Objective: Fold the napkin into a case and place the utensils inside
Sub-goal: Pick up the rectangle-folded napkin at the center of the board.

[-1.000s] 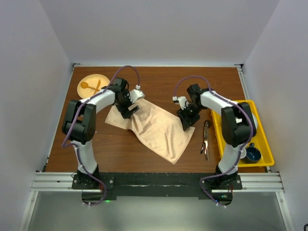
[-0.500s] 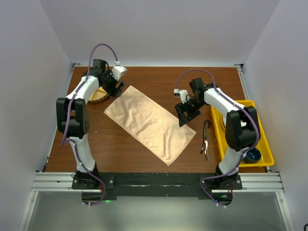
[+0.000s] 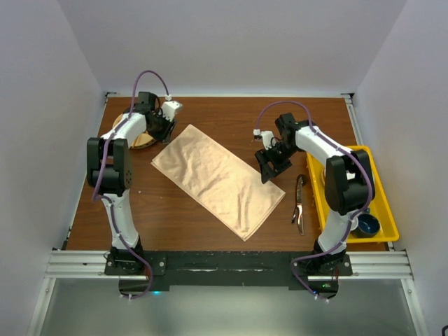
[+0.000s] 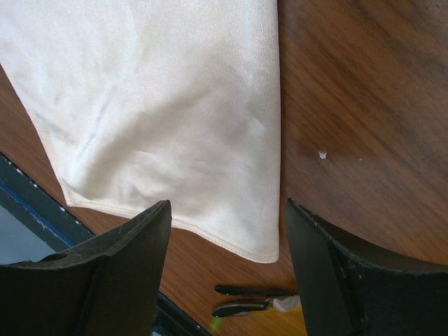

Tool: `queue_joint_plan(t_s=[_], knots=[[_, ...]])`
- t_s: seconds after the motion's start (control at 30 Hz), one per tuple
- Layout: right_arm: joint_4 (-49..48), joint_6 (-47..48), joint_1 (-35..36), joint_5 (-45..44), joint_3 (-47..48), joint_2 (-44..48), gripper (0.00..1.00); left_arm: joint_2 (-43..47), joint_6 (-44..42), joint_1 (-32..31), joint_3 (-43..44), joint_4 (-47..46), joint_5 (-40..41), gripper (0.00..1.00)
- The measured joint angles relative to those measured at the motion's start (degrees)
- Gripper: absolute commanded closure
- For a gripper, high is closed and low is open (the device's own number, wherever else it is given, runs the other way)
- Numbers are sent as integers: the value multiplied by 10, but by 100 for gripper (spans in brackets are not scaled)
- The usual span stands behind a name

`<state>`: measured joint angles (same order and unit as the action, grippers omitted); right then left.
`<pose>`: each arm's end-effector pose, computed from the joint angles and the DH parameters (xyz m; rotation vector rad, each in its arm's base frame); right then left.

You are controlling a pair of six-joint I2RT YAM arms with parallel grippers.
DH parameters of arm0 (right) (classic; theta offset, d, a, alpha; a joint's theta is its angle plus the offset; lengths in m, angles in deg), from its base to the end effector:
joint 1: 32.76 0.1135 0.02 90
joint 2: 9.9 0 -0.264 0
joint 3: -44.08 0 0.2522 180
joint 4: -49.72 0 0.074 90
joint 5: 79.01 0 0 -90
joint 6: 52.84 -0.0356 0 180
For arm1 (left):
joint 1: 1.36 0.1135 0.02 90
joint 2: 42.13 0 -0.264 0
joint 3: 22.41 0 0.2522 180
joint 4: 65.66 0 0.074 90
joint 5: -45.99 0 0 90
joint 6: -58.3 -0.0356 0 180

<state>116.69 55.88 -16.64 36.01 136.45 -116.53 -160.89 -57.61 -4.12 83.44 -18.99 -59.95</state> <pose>0.3380 0.1134 0.1993 -0.9191 2.7639 0.6409 0.4467 -0.0313 0.1953 0.7284 2.4567 -0.2115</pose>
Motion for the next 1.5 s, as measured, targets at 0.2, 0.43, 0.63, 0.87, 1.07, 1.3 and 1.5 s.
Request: queue_joint_plan(t_s=[0.2, 0.43, 0.63, 0.87, 1.07, 1.3, 1.5], knots=[[0, -7, 0, 0, 3, 0, 30, -18, -1, -1, -1, -12, 17, 58], [0, -10, 0, 0, 4, 0, 30, -23, -1, -10, -20, -21, 18, 57], [0, -14, 0, 0, 5, -2, 30, -23, -1, -13, -35, -31, 15, 64], [0, -18, 0, 0, 12, -18, 30, -23, -4, -14, -38, -39, 9, 90], [0, -21, 0, 0, 12, -20, 30, -23, -10, -15, -38, -42, 10, 100], [0, -23, 0, 1, 18, -20, 30, -13, -22, -33, -43, -44, 30, 100], [0, -23, 0, 1, 19, -20, 30, 64, -24, -91, -84, -43, 42, 100]])
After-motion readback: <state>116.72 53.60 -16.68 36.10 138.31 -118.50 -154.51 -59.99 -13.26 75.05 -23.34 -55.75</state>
